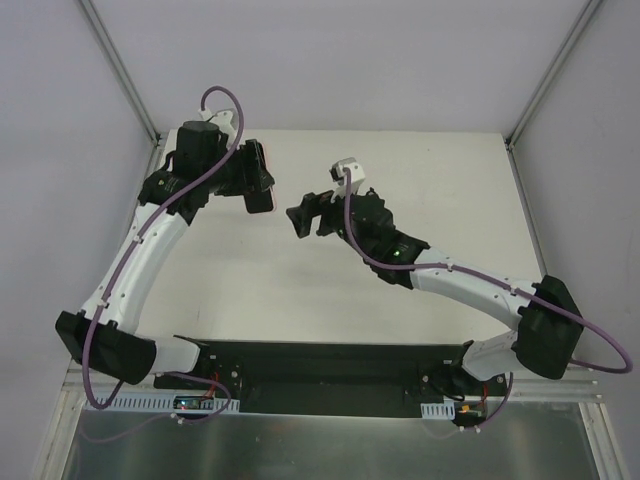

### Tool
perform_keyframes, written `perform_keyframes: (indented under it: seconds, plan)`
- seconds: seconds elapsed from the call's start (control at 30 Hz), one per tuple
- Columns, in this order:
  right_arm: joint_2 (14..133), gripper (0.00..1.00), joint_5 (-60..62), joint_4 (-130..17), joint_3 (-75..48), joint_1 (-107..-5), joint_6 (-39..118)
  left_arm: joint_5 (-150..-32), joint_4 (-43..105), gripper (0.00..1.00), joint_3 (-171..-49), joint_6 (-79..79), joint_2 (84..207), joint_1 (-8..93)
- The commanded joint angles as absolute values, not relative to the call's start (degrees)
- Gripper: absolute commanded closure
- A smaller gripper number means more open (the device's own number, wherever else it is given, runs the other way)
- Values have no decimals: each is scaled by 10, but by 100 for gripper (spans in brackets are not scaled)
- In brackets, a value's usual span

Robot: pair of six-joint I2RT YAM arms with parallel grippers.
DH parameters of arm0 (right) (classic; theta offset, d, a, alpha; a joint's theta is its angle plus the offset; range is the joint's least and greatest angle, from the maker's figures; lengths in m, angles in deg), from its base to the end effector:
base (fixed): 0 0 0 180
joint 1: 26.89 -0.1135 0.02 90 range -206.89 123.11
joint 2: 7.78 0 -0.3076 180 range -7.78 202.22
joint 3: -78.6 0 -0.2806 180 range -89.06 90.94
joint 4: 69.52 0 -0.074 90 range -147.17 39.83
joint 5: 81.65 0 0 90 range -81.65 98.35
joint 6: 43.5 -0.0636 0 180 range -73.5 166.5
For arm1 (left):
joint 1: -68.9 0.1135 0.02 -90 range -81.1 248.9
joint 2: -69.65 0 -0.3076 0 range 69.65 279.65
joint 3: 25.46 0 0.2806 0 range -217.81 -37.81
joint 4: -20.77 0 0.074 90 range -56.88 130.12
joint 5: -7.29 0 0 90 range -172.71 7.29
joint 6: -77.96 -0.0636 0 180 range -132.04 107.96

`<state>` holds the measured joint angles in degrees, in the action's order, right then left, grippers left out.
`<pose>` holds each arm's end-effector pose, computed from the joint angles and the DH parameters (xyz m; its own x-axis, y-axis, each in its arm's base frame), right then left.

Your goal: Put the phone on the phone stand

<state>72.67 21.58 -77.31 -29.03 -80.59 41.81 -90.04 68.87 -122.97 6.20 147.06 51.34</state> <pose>0.2383 0.2998 0.3767 -0.0561 0.0581 -0.9967 -0.6466 0.7585 0.0806 0.3193 -0.1096 0.4458 -0.5524 -0.1508 -0.8198 0.2461 0.9102 -0.3332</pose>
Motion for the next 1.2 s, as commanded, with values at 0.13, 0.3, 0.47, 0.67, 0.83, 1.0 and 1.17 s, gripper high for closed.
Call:
perform_keyframes:
  seconds: [0.13, 0.3, 0.47, 0.67, 0.83, 1.0, 1.17]
  plan:
    - [753, 13, 185, -857, -259, -845, 472, -970, 549, 100, -1175, 130, 1428, 514]
    - [762, 18, 191, -855, -250, -845, 467, -999, 524, 100, -1155, 158, 1424, 513]
    - [767, 25, 223, -849, -244, -845, 467, -1001, 508, 100, -1138, 183, 1416, 511]
    - [791, 35, 226, -848, -228, -842, 442, -997, 491, 100, -1129, 185, 1403, 504]
    - [820, 40, 204, -845, -211, -838, 414, -1012, 468, 100, -1115, 185, 1400, 498]
    - [834, 57, 181, -841, -194, -831, 414, -1019, 447, 100, -1098, 191, 1400, 487]
    - [813, 97, 197, -853, -230, -817, 393, -1067, 442, 100, -1106, 191, 1402, 480]
